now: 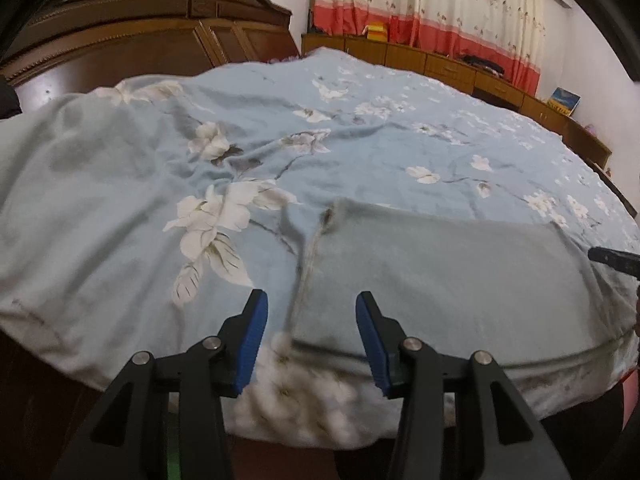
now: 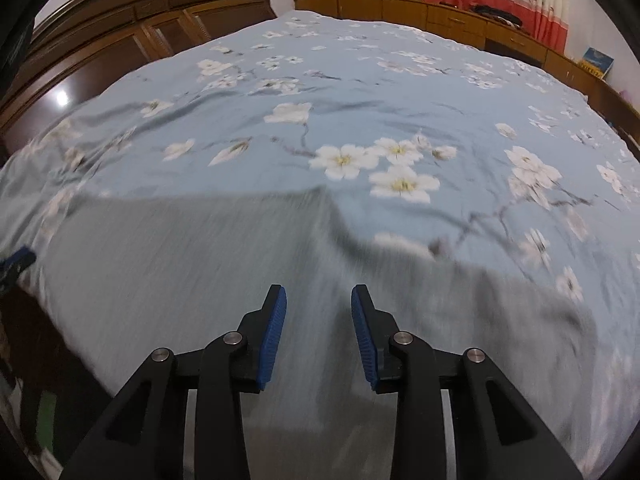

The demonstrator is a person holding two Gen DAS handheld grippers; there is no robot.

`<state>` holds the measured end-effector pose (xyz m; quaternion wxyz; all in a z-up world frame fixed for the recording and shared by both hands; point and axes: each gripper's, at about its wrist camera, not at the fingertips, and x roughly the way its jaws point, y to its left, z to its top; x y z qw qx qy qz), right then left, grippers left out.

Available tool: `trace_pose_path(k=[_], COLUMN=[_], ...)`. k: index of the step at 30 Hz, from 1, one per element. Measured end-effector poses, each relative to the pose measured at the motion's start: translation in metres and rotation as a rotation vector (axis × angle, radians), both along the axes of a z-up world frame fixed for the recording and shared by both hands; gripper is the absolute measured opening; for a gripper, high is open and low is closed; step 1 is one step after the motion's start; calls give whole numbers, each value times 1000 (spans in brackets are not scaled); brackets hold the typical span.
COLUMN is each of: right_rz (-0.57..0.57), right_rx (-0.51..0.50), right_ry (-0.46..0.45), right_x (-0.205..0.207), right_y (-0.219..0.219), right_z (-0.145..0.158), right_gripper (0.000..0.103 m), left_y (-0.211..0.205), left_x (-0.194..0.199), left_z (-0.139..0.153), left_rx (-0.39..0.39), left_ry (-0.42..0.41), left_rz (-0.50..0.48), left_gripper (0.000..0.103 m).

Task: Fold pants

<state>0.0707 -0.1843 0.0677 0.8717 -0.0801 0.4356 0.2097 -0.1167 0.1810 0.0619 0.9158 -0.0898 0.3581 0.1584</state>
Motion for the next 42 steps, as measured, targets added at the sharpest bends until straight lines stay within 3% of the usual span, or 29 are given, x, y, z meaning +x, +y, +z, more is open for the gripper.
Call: trace_pose_path(k=[6,12,18,24,26,28,33,38,40,42], right_rz=[-17,-62,-113,-259,-302,-321,-319,-287,-306,-260], right_rx=[0,52,27,-46,-36,-22,-11,186,128,7], right_ry=[-13,35,-15,-78,-71,-55,5,155,145,72], right_x=[-49,-69,-81,-52,-30,-11,49,70,67,60], right_y=[-10,-17,-50,-126,-153,-170,-194,-197,-188,-174], right_z=[-3,-12,7,31,36,34,7,-31,-41,-39], right_gripper=[35,35,35,37,56,58,58,59,57,38], left_y=[-13,-12,-29,-50,-54,-57,-51,-51,-56,-58], left_x=[-2,1,11,32,37,42,45,45,46,47], left_z=[-4,-11,-5,-7,-10,-16,-28,-32,-33,-34], left_rx=[-83,-178,-207,-198,-187,-166,-130,-118,-90,-69], left_ry=[-23,-32,-46,-25,-13,8,63,85,92,91], left_rz=[-4,57,-3,-40,-41,-33,25,50,54,52], left_gripper=[55,57,57,57,57,57,57,58,58,60])
